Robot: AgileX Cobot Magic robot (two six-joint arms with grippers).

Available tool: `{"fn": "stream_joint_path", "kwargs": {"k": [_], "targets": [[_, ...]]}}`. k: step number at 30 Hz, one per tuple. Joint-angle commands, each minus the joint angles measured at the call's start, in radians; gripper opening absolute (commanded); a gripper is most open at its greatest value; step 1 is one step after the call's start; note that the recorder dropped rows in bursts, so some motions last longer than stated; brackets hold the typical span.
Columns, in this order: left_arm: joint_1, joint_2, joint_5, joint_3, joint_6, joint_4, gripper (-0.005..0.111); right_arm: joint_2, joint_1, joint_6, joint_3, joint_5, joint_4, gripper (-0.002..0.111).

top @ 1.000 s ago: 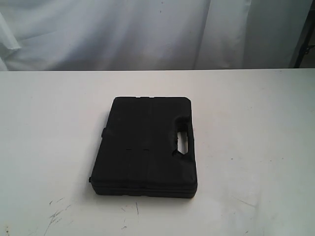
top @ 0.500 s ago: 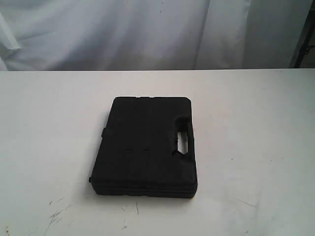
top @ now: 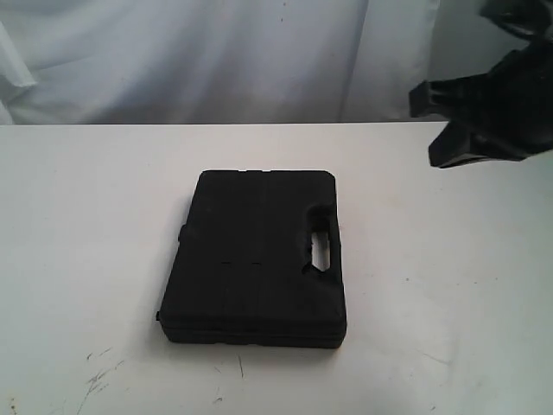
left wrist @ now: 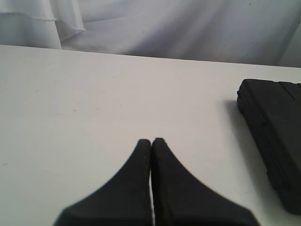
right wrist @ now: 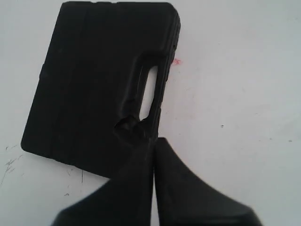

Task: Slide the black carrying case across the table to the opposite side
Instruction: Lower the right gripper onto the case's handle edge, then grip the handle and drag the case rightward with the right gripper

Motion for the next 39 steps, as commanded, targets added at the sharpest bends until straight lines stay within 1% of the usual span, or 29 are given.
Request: {"fn": "stream_joint_path", "kwargs": {"k": [1, 7, 14, 19, 25, 28, 33, 34, 36, 39], "targets": [[0.003, -0.005, -0.010, 0.005, -0.001, 0.000, 0.000, 0.132, 0.077, 0.117, -0.085, 0.029, -0.092, 0.000], [0.003, -0.005, -0.010, 0.005, -0.001, 0.000, 0.000, 0.296, 0.137, 0.231, -0.187, 0.057, -0.125, 0.000], [0.003, -0.005, -0.010, 0.005, -0.001, 0.000, 0.000, 0.480, 0.186, 0.273, -0.328, 0.129, -0.171, 0.000], [0.003, -0.005, -0.010, 0.005, -0.001, 0.000, 0.000, 0.575, 0.196, 0.348, -0.391, 0.180, -0.246, 0.000], [0.003, -0.005, -0.010, 0.005, -0.001, 0.000, 0.000, 0.652, 0.196, 0.370, -0.398, 0.169, -0.257, 0.000], [0.003, -0.005, -0.010, 0.005, -0.001, 0.000, 0.000, 0.669, 0.197, 0.370, -0.398, 0.149, -0.257, 0.005], [0.003, -0.005, -0.010, 0.005, -0.001, 0.000, 0.000, 0.669, 0.215, 0.365, -0.402, 0.099, -0.257, 0.026], [0.003, -0.005, -0.010, 0.005, -0.001, 0.000, 0.000, 0.669, 0.217, 0.365, -0.402, 0.089, -0.257, 0.028], [0.003, -0.005, -0.010, 0.005, -0.001, 0.000, 0.000, 0.669, 0.225, 0.365, -0.402, 0.068, -0.257, 0.031], [0.003, -0.005, -0.010, 0.005, -0.001, 0.000, 0.000, 0.669, 0.225, 0.365, -0.402, 0.041, -0.257, 0.031]]}}
